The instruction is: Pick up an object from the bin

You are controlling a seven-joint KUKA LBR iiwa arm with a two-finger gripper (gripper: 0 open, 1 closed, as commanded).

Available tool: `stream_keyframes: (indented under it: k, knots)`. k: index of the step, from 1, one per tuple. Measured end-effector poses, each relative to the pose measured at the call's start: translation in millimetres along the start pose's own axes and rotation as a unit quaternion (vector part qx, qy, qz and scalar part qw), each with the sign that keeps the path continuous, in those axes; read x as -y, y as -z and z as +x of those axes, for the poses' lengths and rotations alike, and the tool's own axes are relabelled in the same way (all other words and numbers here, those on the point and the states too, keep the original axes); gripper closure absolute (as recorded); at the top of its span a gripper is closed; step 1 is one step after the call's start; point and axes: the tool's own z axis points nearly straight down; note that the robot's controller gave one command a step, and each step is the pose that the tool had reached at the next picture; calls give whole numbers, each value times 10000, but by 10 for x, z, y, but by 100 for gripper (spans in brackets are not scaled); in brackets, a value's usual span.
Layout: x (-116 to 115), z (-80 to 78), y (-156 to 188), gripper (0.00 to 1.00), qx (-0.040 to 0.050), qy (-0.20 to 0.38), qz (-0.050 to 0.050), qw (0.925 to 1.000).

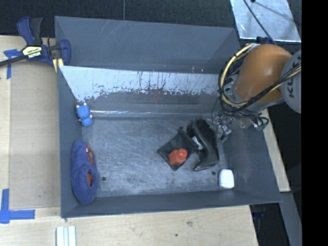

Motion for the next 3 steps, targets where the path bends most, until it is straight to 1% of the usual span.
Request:
stream_keyframes:
  k: [1, 2, 3]
  knots:
    - [-79, -10, 2, 100, -18, -646, 11, 9979]
    - [-635, -117, 1024, 100, -17, -1593, -70, 9872]
    - [-632, -101, 985, 0, -47, -1597, -80, 9871]
